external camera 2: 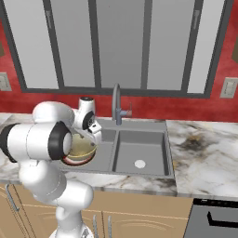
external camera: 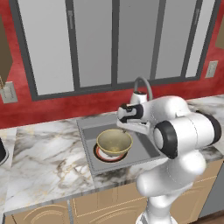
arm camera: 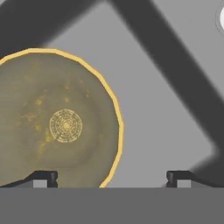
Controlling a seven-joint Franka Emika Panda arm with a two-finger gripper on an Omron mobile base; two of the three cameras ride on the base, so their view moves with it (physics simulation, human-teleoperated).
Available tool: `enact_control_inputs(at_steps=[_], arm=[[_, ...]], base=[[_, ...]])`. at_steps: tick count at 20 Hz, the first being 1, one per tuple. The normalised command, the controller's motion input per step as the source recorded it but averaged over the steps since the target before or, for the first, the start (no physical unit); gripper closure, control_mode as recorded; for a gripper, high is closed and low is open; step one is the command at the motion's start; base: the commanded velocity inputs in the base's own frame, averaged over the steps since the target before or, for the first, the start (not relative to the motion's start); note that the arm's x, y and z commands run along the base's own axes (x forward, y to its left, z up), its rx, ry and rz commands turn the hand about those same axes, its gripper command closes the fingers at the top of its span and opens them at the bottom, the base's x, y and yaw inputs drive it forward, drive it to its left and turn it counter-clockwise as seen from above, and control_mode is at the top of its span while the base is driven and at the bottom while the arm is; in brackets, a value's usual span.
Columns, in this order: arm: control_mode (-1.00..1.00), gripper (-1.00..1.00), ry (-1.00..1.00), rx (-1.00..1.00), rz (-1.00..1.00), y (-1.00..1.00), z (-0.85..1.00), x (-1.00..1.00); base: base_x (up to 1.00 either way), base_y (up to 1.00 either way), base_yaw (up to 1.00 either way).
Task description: Pick the bowl and tupperware and place them in the sink. Then turn on the water.
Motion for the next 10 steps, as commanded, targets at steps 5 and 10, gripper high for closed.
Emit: enact_control_inputs(at_steps=[5,10], arm=[[-1.0,-1.0,0.0,0.0,0.09,0.04,0.59,-0.3],[-1.0,-1.0,0.0,0.0,0.11,0.28,0.41,-0.76]], base=[[0.0,0.0,0.0],[0.0,0.0,0.0]])
